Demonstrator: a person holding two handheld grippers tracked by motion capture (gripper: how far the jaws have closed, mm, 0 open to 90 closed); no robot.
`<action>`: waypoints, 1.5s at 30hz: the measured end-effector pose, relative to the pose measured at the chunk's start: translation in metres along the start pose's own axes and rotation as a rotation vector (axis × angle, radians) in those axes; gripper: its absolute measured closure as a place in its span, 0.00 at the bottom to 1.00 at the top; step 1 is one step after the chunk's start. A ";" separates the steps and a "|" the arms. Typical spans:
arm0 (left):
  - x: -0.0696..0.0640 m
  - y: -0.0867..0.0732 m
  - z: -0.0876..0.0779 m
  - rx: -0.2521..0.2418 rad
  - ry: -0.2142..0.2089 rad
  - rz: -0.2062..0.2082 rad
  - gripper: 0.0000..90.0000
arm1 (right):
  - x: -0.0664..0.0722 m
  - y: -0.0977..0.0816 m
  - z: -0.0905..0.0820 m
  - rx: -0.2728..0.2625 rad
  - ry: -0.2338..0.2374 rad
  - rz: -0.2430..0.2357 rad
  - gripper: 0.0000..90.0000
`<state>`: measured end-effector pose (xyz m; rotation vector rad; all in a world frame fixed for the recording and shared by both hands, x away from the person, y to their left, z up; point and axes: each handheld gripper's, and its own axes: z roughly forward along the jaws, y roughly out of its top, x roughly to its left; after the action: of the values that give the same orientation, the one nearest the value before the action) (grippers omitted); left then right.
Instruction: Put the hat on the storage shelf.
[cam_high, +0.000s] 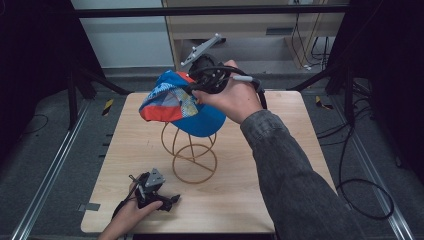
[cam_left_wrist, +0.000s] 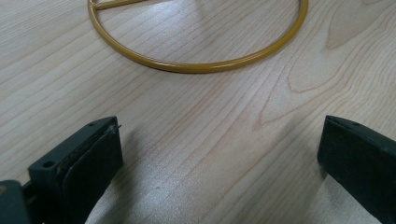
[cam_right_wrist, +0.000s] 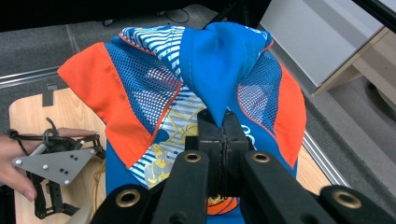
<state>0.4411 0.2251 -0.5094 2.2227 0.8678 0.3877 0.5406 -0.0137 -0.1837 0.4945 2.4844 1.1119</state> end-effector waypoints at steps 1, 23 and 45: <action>0.000 0.000 0.000 0.000 0.000 0.000 0.00 | 0.001 0.000 0.000 0.000 0.002 -0.001 1.00; 0.000 0.000 0.000 0.000 0.000 0.000 0.00 | 0.007 0.002 0.010 0.025 0.021 -0.019 1.00; 0.000 0.000 0.000 0.003 0.000 0.002 0.00 | 0.017 -0.002 0.031 0.074 0.064 -0.047 1.00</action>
<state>0.4411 0.2254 -0.5092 2.2265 0.8667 0.3883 0.5399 0.0124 -0.2072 0.4250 2.5864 1.0358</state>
